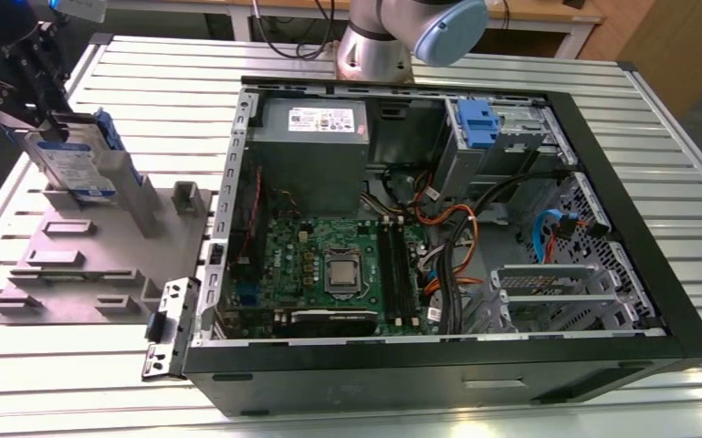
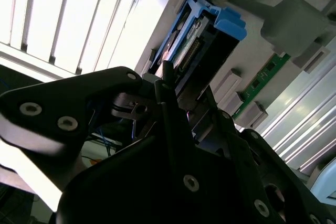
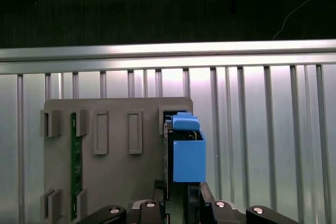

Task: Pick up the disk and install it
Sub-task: 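Pick up the disk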

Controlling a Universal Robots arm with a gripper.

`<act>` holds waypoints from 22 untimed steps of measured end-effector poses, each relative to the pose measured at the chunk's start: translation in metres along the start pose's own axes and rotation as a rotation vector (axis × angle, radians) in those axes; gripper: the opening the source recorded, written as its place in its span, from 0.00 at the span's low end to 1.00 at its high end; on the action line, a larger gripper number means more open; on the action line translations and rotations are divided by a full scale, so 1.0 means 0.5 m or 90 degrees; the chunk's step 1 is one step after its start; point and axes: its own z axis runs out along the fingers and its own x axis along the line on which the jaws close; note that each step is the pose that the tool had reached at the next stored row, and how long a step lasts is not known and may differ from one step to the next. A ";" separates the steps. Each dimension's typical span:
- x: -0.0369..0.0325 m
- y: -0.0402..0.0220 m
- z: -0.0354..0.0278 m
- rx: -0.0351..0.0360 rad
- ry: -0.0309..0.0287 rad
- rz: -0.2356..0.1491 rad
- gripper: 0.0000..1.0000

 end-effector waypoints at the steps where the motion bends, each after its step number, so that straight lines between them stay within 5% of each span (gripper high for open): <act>1: 0.000 0.000 0.000 0.0000 0.0000 0.000 0.35; 10: 0.000 0.000 -0.006 -0.0001 0.0000 0.000 0.35; 22: -0.001 0.001 -0.042 -0.0001 0.0000 0.000 0.35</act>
